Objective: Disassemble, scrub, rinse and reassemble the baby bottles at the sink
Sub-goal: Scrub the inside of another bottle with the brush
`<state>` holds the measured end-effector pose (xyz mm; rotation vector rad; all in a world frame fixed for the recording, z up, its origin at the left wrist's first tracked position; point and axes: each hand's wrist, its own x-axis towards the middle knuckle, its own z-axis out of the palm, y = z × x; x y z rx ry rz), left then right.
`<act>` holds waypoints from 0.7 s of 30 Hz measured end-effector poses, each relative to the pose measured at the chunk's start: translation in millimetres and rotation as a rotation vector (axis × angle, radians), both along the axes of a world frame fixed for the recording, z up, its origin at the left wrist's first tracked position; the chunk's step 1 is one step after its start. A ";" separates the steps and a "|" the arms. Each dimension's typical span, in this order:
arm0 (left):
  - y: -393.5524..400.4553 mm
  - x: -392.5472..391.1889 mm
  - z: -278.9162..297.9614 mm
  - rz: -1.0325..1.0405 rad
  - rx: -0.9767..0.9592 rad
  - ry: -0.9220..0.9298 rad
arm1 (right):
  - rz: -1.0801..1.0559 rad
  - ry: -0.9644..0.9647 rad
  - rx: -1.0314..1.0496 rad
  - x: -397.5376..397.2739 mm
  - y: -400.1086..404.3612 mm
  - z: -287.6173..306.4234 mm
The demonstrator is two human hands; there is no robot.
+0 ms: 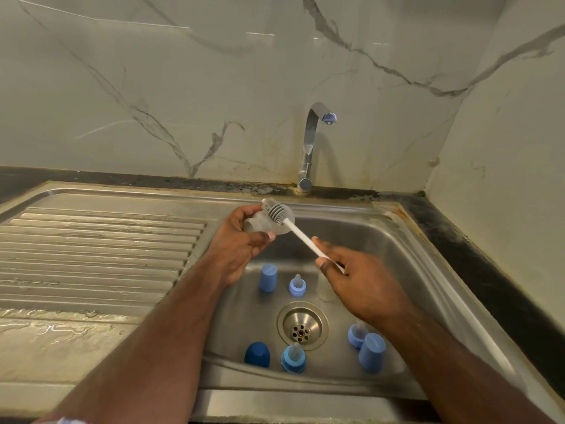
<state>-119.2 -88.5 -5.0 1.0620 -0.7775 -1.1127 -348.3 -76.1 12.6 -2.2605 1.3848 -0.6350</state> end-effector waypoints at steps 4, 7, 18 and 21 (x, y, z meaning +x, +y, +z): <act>0.0 1.9 2.6 -0.016 -0.030 0.106 | -0.028 -0.011 0.003 -2.0 -6.4 -0.1; 1.0 1.5 2.3 -0.031 -0.018 0.110 | -0.075 -0.033 0.001 -6.1 -11.4 -1.6; 1.8 3.6 7.5 0.008 -0.039 0.269 | -0.031 -0.083 0.012 -5.3 -7.0 -2.4; 2.1 6.1 7.7 0.004 -0.051 0.304 | -0.025 -0.069 0.013 -6.4 -6.7 -2.2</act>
